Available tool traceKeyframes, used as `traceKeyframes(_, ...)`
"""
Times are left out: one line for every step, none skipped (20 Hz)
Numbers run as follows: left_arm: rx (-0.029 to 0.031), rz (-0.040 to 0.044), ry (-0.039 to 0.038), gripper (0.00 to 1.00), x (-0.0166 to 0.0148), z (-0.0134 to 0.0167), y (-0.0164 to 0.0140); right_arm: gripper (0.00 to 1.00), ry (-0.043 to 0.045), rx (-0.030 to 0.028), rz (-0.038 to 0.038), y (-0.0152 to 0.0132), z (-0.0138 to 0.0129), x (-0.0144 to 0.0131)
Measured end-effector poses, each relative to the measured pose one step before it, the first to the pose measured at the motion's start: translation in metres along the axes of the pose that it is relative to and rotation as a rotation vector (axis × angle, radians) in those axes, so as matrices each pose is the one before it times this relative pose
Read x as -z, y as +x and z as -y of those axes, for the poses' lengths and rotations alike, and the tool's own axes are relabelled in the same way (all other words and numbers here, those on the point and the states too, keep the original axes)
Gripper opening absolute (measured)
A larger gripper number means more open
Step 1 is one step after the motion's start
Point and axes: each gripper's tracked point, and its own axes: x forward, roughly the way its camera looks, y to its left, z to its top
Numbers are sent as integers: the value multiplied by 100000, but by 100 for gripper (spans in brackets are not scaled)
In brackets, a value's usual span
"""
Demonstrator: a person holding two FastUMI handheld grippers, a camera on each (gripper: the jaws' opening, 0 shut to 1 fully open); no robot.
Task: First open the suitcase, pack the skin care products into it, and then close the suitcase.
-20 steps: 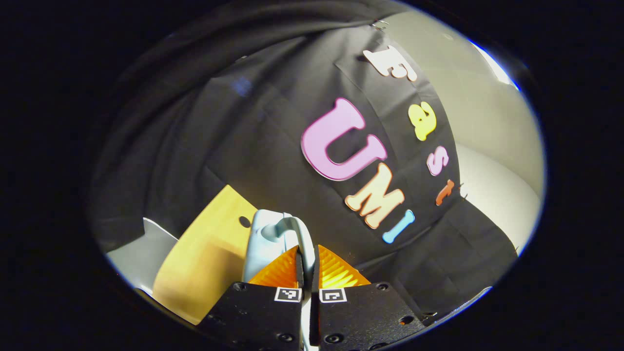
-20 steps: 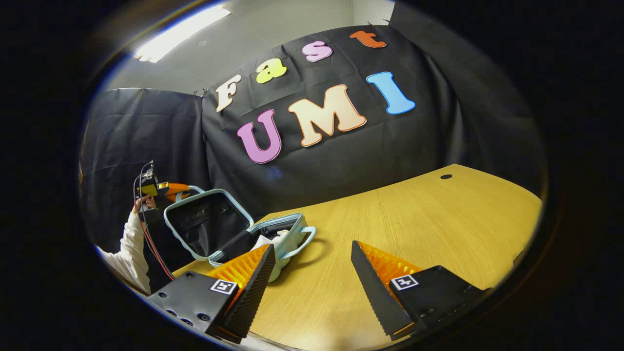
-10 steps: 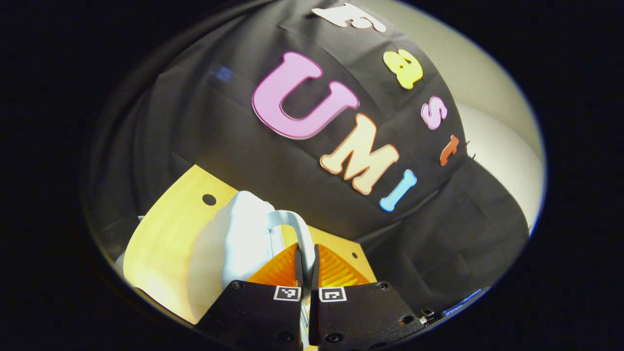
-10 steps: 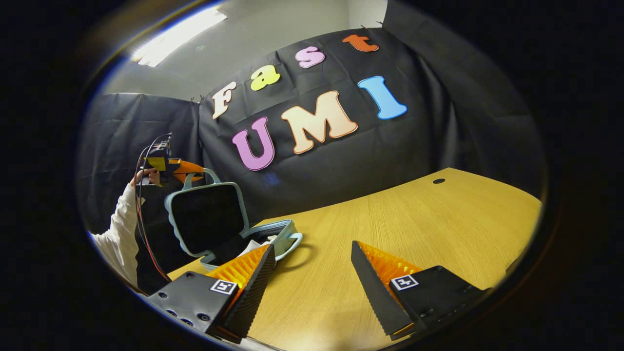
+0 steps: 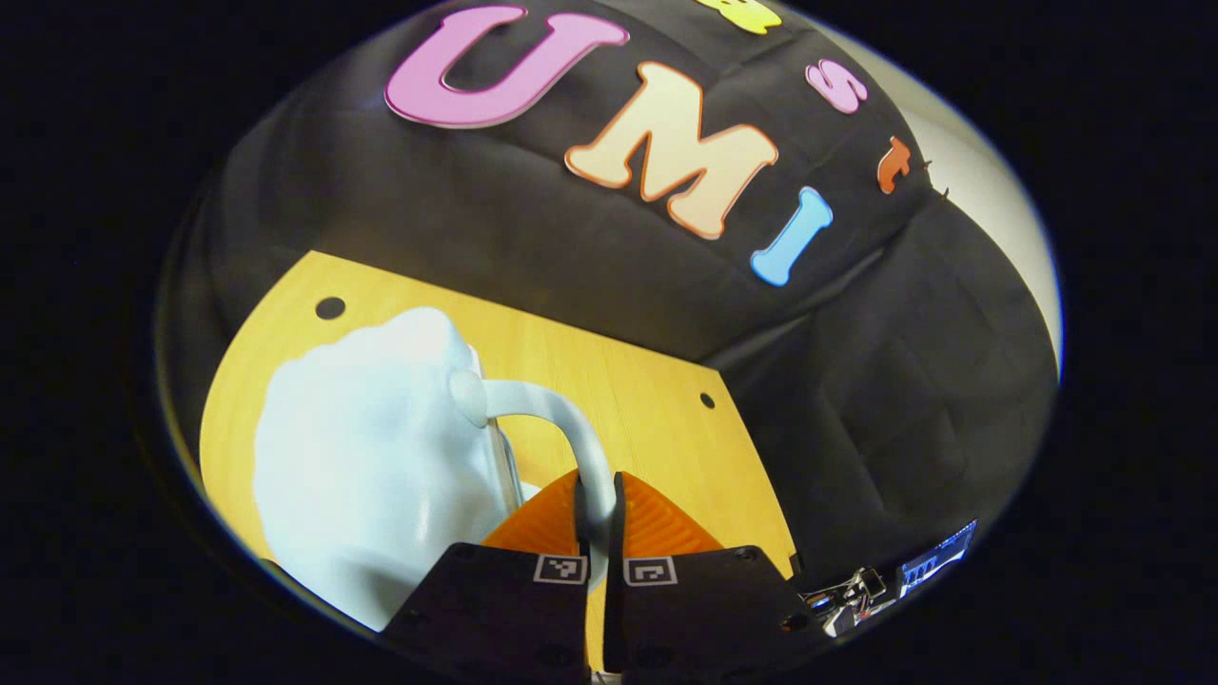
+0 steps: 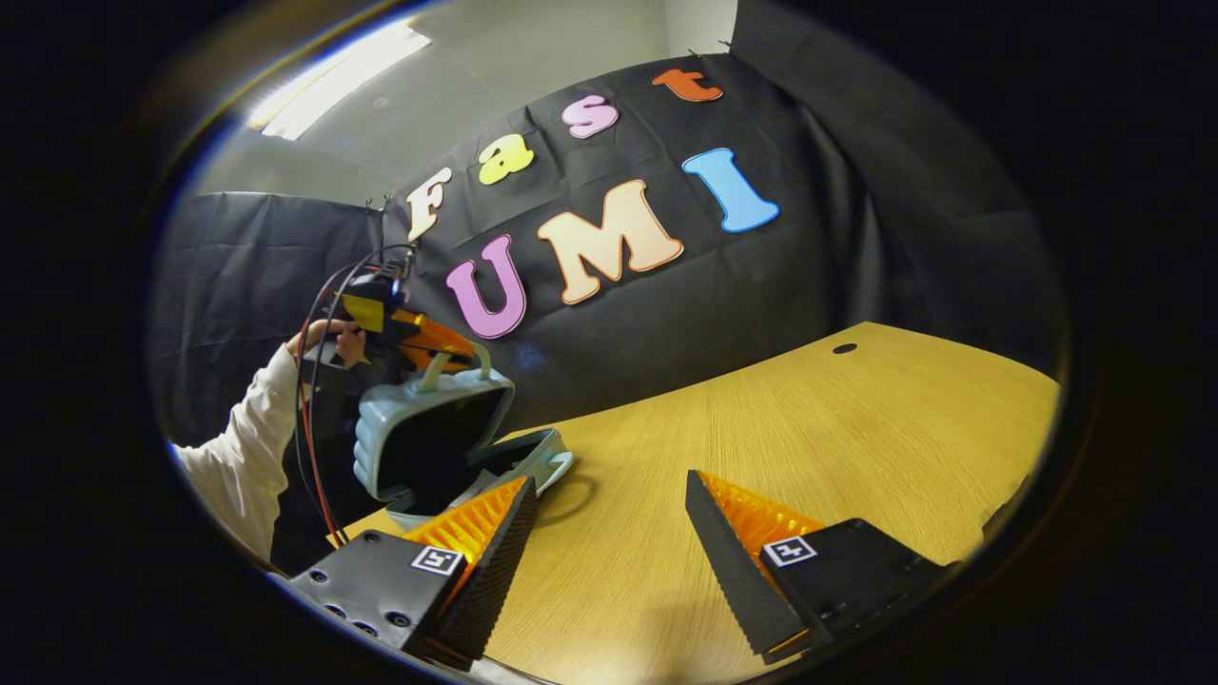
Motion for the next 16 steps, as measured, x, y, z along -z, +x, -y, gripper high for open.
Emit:
traceKeyframes(-862, -2588, 603, 0, 1029, 189, 1391, 98, -356, 486, 346, -420, 419, 23)
traceKeyframes(-1017, -2681, 758, 0, 1035, 164, 1332, 98, -581, 914, 520, 42, 134, 47)
traceKeyframes(-778, -3057, 306, 0, 1047, -180, 1367, 98, -394, 956, 133, 85, 280, 21)
traceKeyframes(-1044, -3124, 190, 0, 937, -269, 1327, 98, -31, 585, -252, 56, 109, 90)
traceKeyframes(-1311, -3180, 652, 0, 1080, -269, 1028, 98, 94, 116, -173, -108, -2, 79)
traceKeyframes(-1720, -3165, 1240, 0, 930, -168, 978, 98, -37, -16, -166, -33, -66, 61)
traceKeyframes(-1734, -2517, 1144, 1, 755, -135, 961, 98, -112, -103, 17, -16, -51, 10)
traceKeyframes(-1423, -2531, 1372, 2, 565, -164, 811, 98, -41, -114, -49, -1, 44, 86)
traceKeyframes(-1413, -1513, 835, 2, 520, -138, 667, 98, 3, -3, -57, 43, 16, -41)
traceKeyframes(-1510, -1894, 1286, 2, 394, -110, 462, 98, -179, 163, -122, -46, 36, 102)
traceKeyframes(-1704, -1389, 1700, 4, 320, -154, 245, 98, -365, 437, -140, -95, 169, 18)
traceKeyframes(-1778, -504, 2144, 5, 67, -138, 148, 98, -429, 551, -181, -11, 150, 15)
traceKeyframes(-1040, -1032, 1554, 10, 64, 40, -8, 98, -257, 503, -67, -51, 174, -55)
traceKeyframes(-520, 692, 2275, 10, -284, 132, -243, 98, -17, 250, 105, -29, 58, 16)
traceKeyframes(-1187, 651, 3458, 27, -198, -287, -738, 98, 282, 277, 308, 42, 12, -142)
traceKeyframes(-15, 1102, 3557, 48, -320, -32, -981, 98, 251, 171, 277, -29, 52, -30)
